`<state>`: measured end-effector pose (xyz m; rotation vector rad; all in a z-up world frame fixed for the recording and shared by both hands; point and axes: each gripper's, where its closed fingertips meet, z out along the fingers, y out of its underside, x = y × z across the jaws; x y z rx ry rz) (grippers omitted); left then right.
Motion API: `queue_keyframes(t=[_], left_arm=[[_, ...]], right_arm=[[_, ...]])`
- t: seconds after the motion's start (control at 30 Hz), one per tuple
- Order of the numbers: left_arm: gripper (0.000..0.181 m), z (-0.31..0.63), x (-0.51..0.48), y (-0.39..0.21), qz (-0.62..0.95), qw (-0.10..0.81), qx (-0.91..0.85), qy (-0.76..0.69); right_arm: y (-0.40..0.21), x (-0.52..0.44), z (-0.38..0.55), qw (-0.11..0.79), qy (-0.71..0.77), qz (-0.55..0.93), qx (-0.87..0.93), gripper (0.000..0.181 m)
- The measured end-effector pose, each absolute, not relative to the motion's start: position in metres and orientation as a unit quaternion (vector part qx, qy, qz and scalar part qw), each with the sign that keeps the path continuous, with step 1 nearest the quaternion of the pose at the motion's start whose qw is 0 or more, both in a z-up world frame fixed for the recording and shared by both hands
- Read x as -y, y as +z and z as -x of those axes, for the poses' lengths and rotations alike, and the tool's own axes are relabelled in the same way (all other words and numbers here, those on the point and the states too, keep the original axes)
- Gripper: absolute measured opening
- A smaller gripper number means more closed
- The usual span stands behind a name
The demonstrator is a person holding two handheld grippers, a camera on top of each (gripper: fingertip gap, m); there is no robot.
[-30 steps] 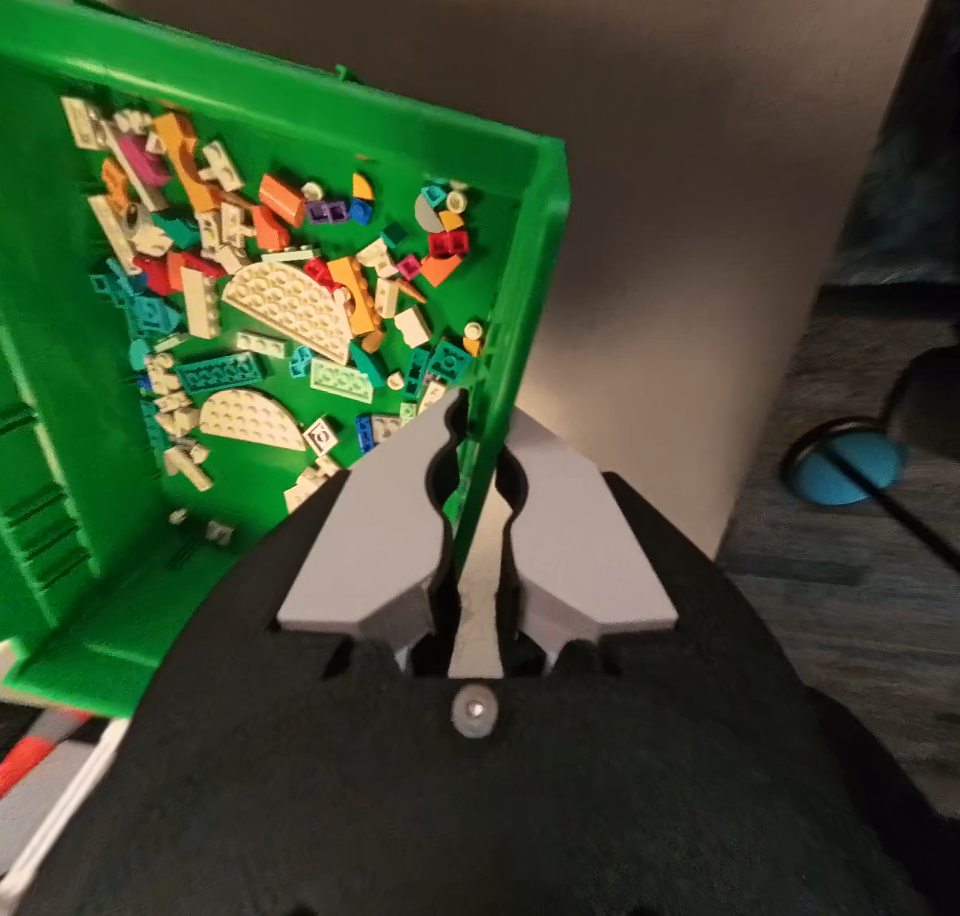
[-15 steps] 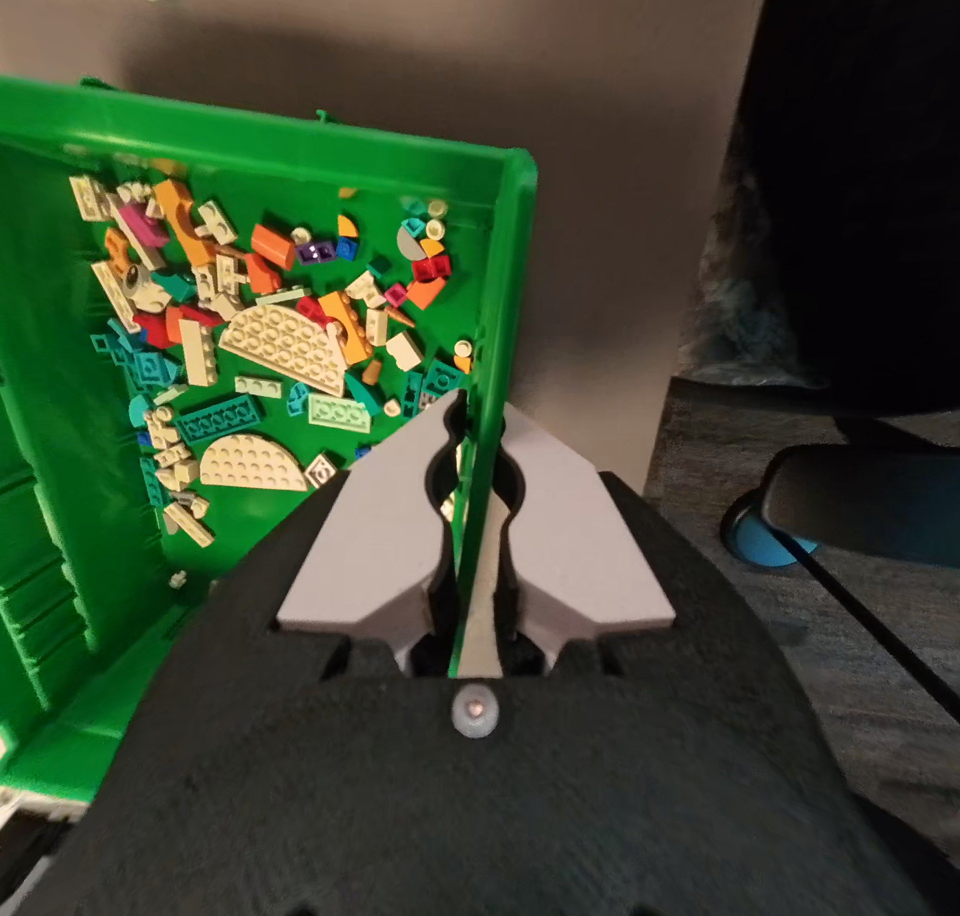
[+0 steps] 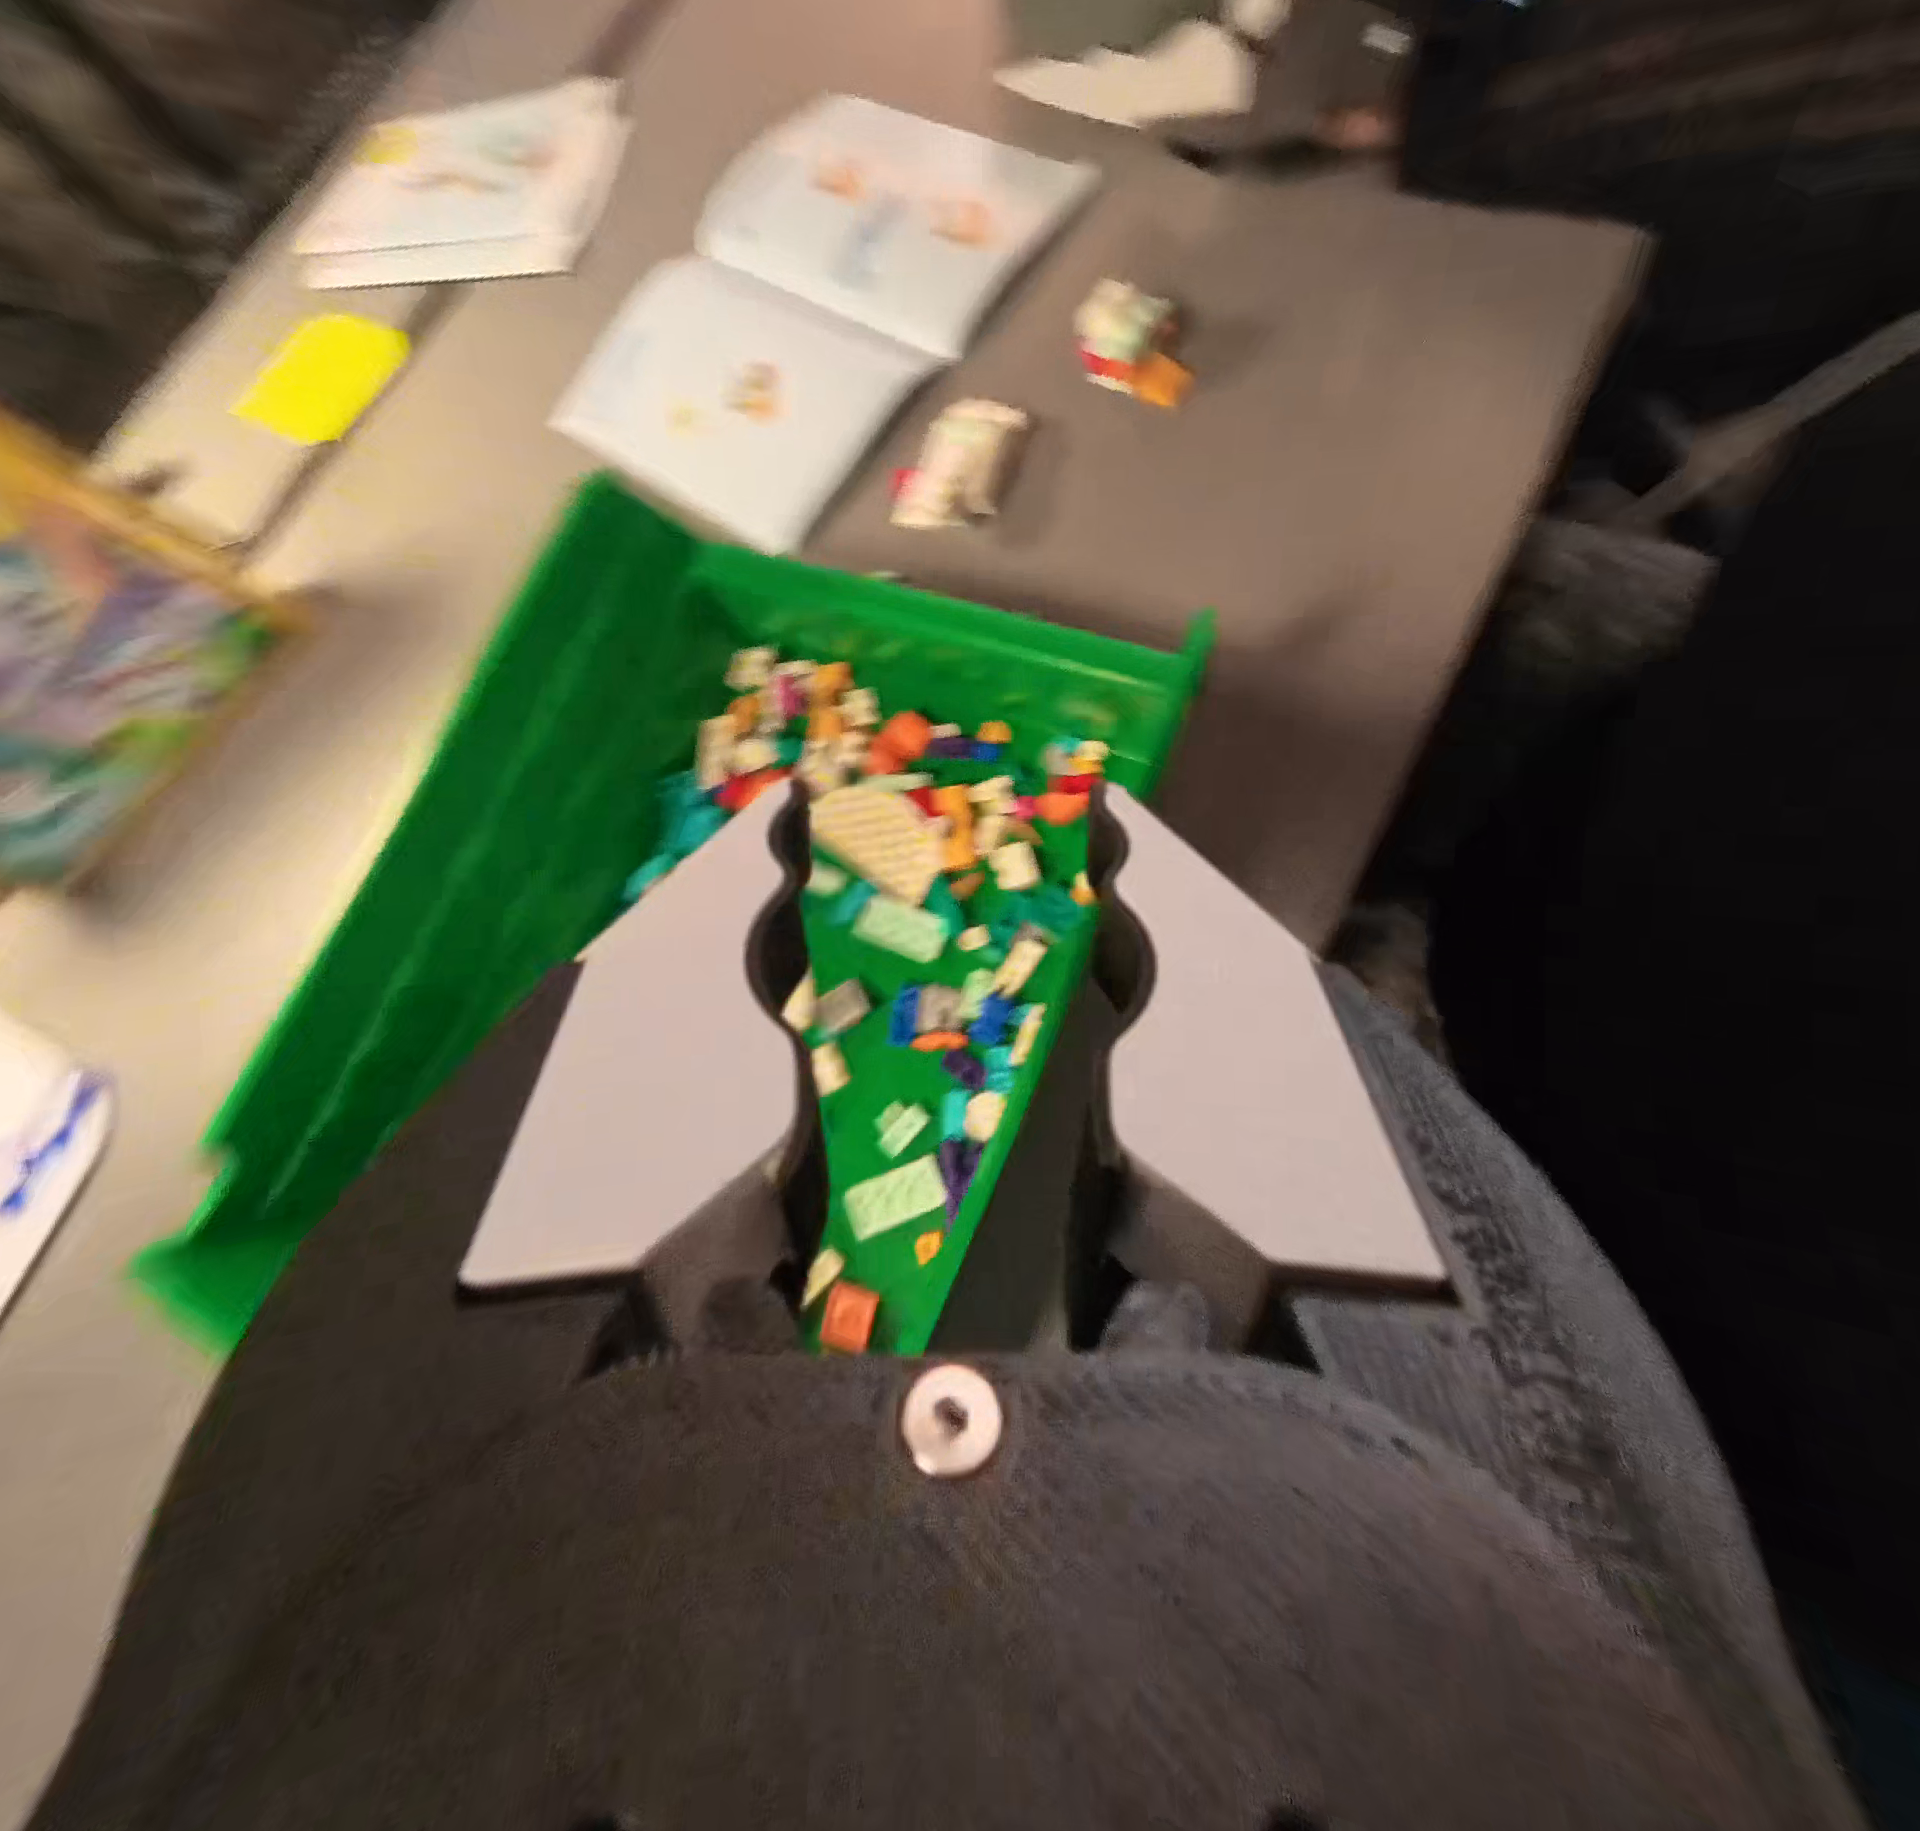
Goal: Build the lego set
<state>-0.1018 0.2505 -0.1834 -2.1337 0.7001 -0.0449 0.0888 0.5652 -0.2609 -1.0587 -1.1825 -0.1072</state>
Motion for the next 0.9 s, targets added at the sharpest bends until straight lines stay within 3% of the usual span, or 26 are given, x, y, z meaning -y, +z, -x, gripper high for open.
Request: queue_keyframes(t=[0.1, 0.2, 0.37, 0.63, 0.77, 0.83, 0.9], left_arm=[[0.060, 0.170, -0.234, -0.167, 0.871, 0.465, -0.131, 0.091], [0.074, 0.237, -0.209, -0.183, 0.891, 0.425, 0.012, 0.158], [0.079, 0.275, -0.202, -0.228, 0.920, 0.364, 0.142, 0.036], [0.076, 0.303, -0.223, -0.259, 0.925, 0.329, 0.183, -0.058], [0.090, 0.301, -0.223, -0.284, 0.944, 0.273, 0.175, -0.059], [0.086, 0.296, -0.225, -0.294, 0.950, 0.258, 0.164, -0.058], [0.068, 0.292, -0.225, -0.301, 0.953, 0.251, 0.158, -0.063]], right_arm=[[-0.258, -0.565, -0.090, 0.704, -0.049, 0.474, 0.526, 0.027], [-0.257, -0.566, -0.091, 0.707, -0.047, 0.477, 0.521, 0.027], [-0.259, -0.567, -0.091, 0.703, -0.050, 0.480, 0.523, 0.027], [-0.263, -0.570, -0.091, 0.695, -0.064, 0.483, 0.529, 0.027], [-0.266, -0.570, -0.090, 0.690, -0.069, 0.482, 0.535, 0.027], [-0.267, -0.571, -0.090, 0.689, -0.071, 0.483, 0.536, 0.027], [-0.267, -0.571, -0.091, 0.689, -0.073, 0.484, 0.535, 0.027]])
